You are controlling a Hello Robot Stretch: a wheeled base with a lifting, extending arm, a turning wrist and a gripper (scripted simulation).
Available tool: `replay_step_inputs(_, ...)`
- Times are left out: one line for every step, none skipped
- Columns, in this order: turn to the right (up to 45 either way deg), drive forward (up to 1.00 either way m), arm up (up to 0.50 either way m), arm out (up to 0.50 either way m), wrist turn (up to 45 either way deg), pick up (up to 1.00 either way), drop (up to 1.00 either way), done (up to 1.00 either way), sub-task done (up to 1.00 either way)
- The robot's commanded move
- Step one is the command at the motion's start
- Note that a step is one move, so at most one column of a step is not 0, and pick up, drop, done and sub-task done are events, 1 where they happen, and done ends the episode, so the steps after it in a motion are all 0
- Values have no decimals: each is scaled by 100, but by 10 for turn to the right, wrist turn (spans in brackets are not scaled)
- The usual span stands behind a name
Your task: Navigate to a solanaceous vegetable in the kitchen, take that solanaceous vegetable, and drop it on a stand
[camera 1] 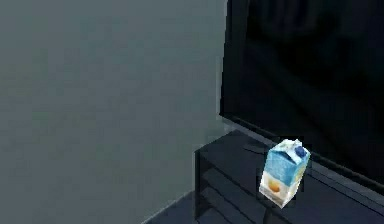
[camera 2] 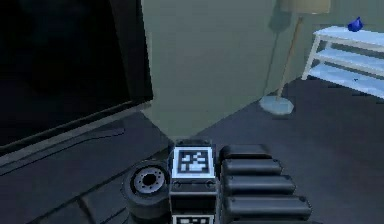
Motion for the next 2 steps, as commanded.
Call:
replay_step_inputs(90,0,0,0,0,0,0,0,0)
replay_step_inputs(-60,0,0,0,0,0,0,0,0)
